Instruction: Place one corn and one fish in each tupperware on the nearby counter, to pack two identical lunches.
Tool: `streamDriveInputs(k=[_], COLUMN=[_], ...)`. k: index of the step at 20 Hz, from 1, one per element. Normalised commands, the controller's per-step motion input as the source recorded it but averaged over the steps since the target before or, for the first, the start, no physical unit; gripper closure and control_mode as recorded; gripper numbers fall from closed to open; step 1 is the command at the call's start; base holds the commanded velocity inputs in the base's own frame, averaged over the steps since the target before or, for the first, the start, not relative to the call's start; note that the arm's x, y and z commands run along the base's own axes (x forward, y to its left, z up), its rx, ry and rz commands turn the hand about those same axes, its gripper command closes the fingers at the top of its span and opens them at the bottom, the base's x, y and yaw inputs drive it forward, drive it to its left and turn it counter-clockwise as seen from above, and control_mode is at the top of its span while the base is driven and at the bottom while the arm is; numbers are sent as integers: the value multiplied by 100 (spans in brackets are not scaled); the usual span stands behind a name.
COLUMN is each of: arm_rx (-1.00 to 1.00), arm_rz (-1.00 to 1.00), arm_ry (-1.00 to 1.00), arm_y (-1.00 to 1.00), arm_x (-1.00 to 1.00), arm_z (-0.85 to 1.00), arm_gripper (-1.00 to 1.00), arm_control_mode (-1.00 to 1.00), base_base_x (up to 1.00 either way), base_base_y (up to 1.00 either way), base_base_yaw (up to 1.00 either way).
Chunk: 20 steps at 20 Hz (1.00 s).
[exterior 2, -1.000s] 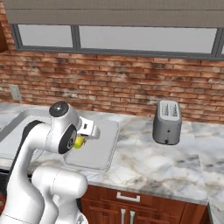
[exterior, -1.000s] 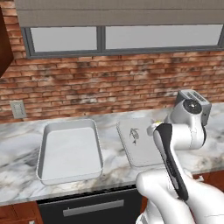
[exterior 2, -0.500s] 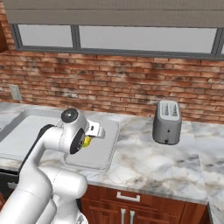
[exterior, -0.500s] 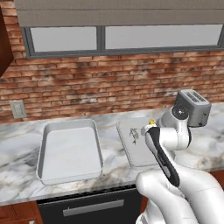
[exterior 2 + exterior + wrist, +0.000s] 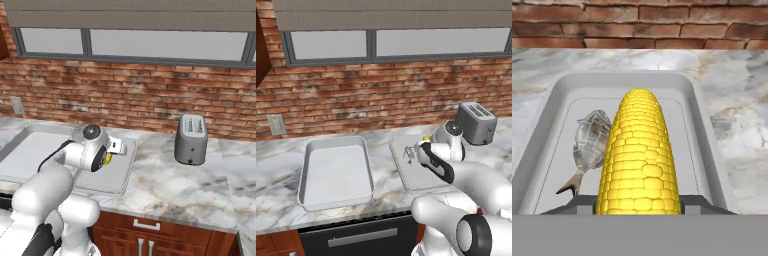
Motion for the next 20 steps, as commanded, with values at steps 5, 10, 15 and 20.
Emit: streamDriveInputs(k=[5, 10, 15, 20], arm_rx=[0, 0, 0, 0], arm_rz=[0, 0, 0, 0], arm_ry=[4, 8, 8, 3], arm_y=[0, 0, -2, -5], arm_x=[37, 31, 32, 18], arm_z=[-44, -41, -30, -5], arm_gripper=[100, 100, -100, -100], arm_control_mode=[-100, -100, -100, -100], base_base_x=[0, 0, 0, 0], base_base_y=[0, 0, 0, 0], base_base_yaw=[0, 0, 0, 0])
